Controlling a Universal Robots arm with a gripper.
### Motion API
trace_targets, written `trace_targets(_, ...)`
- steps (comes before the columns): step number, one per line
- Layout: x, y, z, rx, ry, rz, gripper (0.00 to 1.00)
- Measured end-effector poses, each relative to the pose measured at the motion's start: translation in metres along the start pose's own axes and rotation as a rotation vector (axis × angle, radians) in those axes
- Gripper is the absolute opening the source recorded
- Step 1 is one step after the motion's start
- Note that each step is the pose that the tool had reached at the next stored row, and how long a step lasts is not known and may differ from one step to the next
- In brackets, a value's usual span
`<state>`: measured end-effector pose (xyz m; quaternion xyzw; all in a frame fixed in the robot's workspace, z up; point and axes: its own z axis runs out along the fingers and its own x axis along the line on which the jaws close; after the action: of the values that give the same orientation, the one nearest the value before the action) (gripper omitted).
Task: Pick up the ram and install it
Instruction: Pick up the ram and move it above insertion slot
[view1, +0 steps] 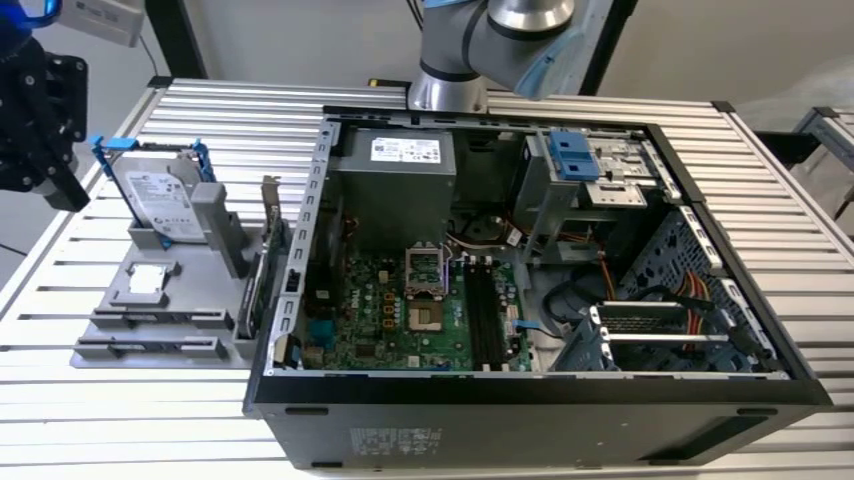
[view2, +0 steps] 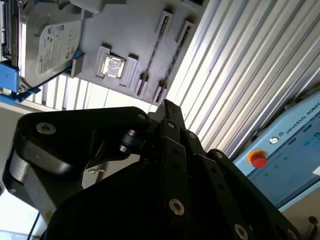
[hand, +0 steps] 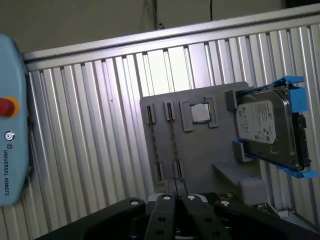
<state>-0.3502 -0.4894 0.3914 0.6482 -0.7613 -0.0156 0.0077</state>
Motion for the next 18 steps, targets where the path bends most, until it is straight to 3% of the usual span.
trace_targets(10,0.0,0.0,0.0,-0.0012,0.0047,-0.14,0.0)
trace_targets(15,0.0,0.0,0.0,-0.0016,0.0064,-0.189,0.0)
trace_targets(18,0.0,0.0,0.0,-0.0017,0.0066,-0.195,0.0)
